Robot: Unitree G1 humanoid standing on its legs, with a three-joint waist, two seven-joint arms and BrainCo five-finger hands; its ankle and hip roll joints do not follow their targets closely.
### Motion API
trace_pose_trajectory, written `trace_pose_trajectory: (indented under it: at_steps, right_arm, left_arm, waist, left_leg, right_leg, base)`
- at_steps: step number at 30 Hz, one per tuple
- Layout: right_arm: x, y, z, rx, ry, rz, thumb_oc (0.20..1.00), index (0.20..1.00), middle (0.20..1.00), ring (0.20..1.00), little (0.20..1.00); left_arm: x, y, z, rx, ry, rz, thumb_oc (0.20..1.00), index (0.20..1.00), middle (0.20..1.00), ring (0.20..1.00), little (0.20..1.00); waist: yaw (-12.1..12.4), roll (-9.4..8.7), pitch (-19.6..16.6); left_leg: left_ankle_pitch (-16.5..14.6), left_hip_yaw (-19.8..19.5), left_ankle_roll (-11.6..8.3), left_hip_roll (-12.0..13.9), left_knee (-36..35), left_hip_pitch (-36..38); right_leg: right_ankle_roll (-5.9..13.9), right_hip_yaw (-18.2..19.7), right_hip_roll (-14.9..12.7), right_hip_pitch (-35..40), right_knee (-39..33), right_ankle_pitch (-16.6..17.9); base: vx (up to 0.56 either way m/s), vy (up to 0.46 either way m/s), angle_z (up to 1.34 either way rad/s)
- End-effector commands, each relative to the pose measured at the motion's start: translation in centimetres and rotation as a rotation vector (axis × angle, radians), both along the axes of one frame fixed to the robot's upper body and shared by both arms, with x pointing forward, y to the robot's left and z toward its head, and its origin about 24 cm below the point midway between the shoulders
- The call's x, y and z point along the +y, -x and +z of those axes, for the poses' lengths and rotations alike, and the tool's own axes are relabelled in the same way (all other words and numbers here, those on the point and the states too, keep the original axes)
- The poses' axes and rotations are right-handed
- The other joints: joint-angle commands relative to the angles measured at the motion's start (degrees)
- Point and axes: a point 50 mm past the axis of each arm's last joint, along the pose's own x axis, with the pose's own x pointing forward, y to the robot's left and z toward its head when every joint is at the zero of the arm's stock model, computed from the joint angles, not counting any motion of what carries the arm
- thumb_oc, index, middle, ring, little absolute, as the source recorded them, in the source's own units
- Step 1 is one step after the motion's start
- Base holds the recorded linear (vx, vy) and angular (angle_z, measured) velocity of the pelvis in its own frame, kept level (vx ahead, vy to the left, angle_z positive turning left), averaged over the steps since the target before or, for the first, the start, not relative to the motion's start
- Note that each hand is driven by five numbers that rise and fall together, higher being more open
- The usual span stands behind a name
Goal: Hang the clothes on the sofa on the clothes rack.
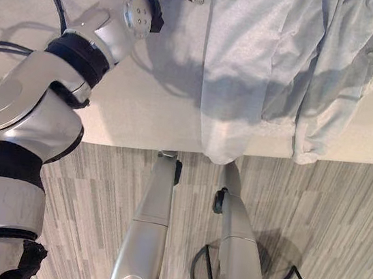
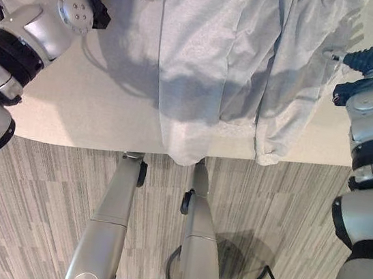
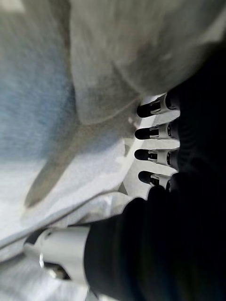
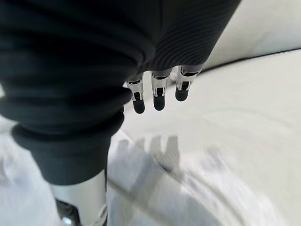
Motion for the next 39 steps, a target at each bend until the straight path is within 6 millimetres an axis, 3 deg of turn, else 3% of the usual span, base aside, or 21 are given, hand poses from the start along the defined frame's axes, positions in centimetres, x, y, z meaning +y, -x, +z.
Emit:
trace_pose_trajectory:
  at_steps: [1, 8, 11, 15, 18, 23, 26, 28, 30, 31, 34, 35, 39]
  right_arm:
    - [-2.0, 0.9, 0.6, -0.015, -0.038, -0.052, 1.000, 1.000, 1.000, 1.000, 1.000]
    - [-0.6, 0.1, 0.8, -0.007, -0.072, -0.014, 1.000, 1.000, 1.000, 1.000, 1.000]
    - [0.2, -0.2, 1.0, -0.017, -0.062, 0.007, 1.000, 1.000, 1.000, 1.000, 1.000]
    - [0.1, 0.1, 2.2, -0.060, -0.070, 0.006, 1.000, 1.000, 1.000, 1.000, 1.000]
    - [-0.3, 0.3, 2.1, -0.071, -0.081, 0.002, 1.000, 1.000, 1.000, 1.000, 1.000]
    - [-1.9, 1.1, 1.9, -0.067, -0.084, -0.021, 1.000, 1.000, 1.000, 1.000, 1.000]
    - [-3.0, 1.6, 1.0, -0.027, -0.078, -0.050, 1.000, 1.000, 1.000, 1.000, 1.000]
    - [-4.4, 2.2, -0.3, 0.024, -0.071, -0.086, 1.000, 1.000, 1.000, 1.000, 1.000]
    - [-4.3, 2.2, 0.0, 0.017, -0.071, -0.085, 1.000, 1.000, 1.000, 1.000, 1.000]
    - [-5.0, 2.6, -0.7, 0.052, -0.054, -0.101, 1.000, 1.000, 1.000, 1.000, 1.000]
    - [-6.4, 3.4, -2.5, 0.104, -0.063, -0.137, 1.000, 1.000, 1.000, 1.000, 1.000]
    - [-7.1, 3.9, -3.4, 0.123, -0.079, -0.154, 1.000, 1.000, 1.000, 1.000, 1.000]
    - [-7.7, 4.2, -4.3, 0.145, -0.097, -0.174, 1.000, 1.000, 1.000, 1.000, 1.000]
  left_arm:
    - [-1.3, 0.5, 1.7, -0.065, -0.006, -0.034, 1.000, 1.000, 1.000, 1.000, 1.000]
    - [-1.8, 0.8, 2.9, -0.095, -0.011, -0.034, 1.000, 1.000, 1.000, 1.000, 1.000]
    - [-1.0, 0.6, 2.3, -0.077, -0.001, -0.017, 1.000, 1.000, 1.000, 1.000, 1.000]
    - [-0.8, 1.0, 3.3, -0.101, 0.011, -0.019, 1.000, 1.000, 1.000, 1.000, 1.000]
    - [-0.7, 0.9, 2.6, -0.078, 0.026, -0.041, 1.000, 1.000, 1.000, 1.000, 1.000]
    - [-0.8, 0.9, 0.5, 0.018, 0.026, -0.121, 1.000, 1.000, 1.000, 1.000, 1.000]
    - [-1.1, 1.0, -1.9, 0.104, 0.055, -0.200, 1.000, 1.000, 1.000, 1.000, 1.000]
    - [-1.1, 1.8, -4.2, 0.179, 0.094, -0.289, 1.000, 1.000, 1.000, 1.000, 1.000]
    - [-1.1, 1.9, -3.9, 0.172, 0.092, -0.288, 1.000, 1.000, 1.000, 1.000, 1.000]
    - [-1.1, 3.2, -5.4, 0.220, 0.097, -0.355, 1.000, 1.000, 1.000, 1.000, 1.000]
    - [0.3, 4.5, -6.8, 0.249, 0.162, -0.392, 1.000, 1.000, 1.000, 1.000, 1.000]
    - [1.6, 5.2, -7.6, 0.261, 0.206, -0.387, 1.000, 1.000, 1.000, 1.000, 1.000]
    - [2.6, 5.7, -7.6, 0.251, 0.199, -0.362, 1.000, 1.000, 1.000, 1.000, 1.000]
  waist:
    - [2.33, 1.57, -0.75]
    - [2.33, 1.29, -0.75]
    - [2.80, 1.52, -0.75]
    - [2.30, 1.28, -0.75]
    - [2.67, 1.49, -0.75]
    - [3.21, 2.03, -0.75]
    - [4.10, 2.79, -0.75]
    - [4.99, 3.54, -0.75]
    - [4.63, 3.44, -0.75]
    - [5.20, 3.78, -0.75]
    - [6.16, 4.49, -0.75]
    - [6.58, 4.83, -0.75]
    - [6.82, 5.13, -0.75]
  left_leg:
    - [6.76, -11.33, -9.44, 7.01, -32.21, 21.36]
    - [7.37, -11.75, -9.48, 6.87, -31.81, 19.17]
    - [6.26, -11.45, -9.61, 7.53, -32.06, 20.94]
    - [7.32, -11.75, -9.56, 6.89, -31.80, 19.03]
    - [7.16, -11.56, -9.50, 7.22, -32.10, 19.78]
    - [7.16, -11.33, -9.46, 7.02, -31.73, 20.26]
    - [6.81, -10.90, -9.22, 7.35, -32.06, 21.93]
    - [6.74, -10.48, -8.98, 7.57, -32.23, 23.06]
    - [7.05, -10.73, -8.94, 7.21, -31.99, 22.28]
    - [7.20, -10.50, -8.88, 7.30, -31.90, 22.54]
    - [7.12, -10.04, -8.83, 7.72, -31.83, 23.48]
    - [7.30, -9.83, -8.90, 7.69, -31.68, 23.75]
    - [7.58, -9.83, -8.86, 7.57, -31.36, 23.66]
  right_leg:
    - [-0.30, -0.63, -3.86, 8.90, -0.75, -7.10]
    - [-0.17, -1.01, -4.19, 6.79, -0.75, -6.72]
    - [-0.35, -0.84, -3.74, 8.30, -0.75, -7.40]
    - [-0.08, -0.88, -4.28, 6.78, -0.75, -6.68]
    - [-0.10, -0.87, -4.04, 7.38, -0.75, -6.71]
    - [-0.02, -1.03, -4.14, 8.00, -0.75, -6.29]
    - [-0.06, -1.26, -3.90, 9.56, -0.75, -6.34]
    - [-0.13, -1.31, -3.68, 10.50, -0.75, -6.12]
    - [-0.02, -1.48, -3.96, 9.97, -0.75, -5.98]
    - [-0.06, -1.50, -3.92, 10.29, -0.75, -5.72]
    - [-0.13, -1.36, -3.64, 11.26, -0.75, -5.53]
    - [-0.13, -1.32, -3.65, 11.73, -0.75, -5.37]
    - [-0.06, -1.53, -3.85, 12.04, -0.75, -5.19]
  base:
    - [0.00, 0.000, 0.00]
    - [0.00, 0.000, 0.01]
    - [0.01, -0.002, 0.00]
    - [0.00, 0.003, -0.02]
    - [0.00, 0.000, 0.00]
    - [0.00, 0.000, 0.00]
    - [0.01, -0.010, 0.00]
    - [0.01, -0.018, 0.00]
    - [0.00, 0.000, 0.00]
    - [0.00, 0.000, 0.00]
    - [0.01, -0.020, -0.01]
    - [0.00, -0.008, -0.08]
    - [0.00, -0.008, 0.00]
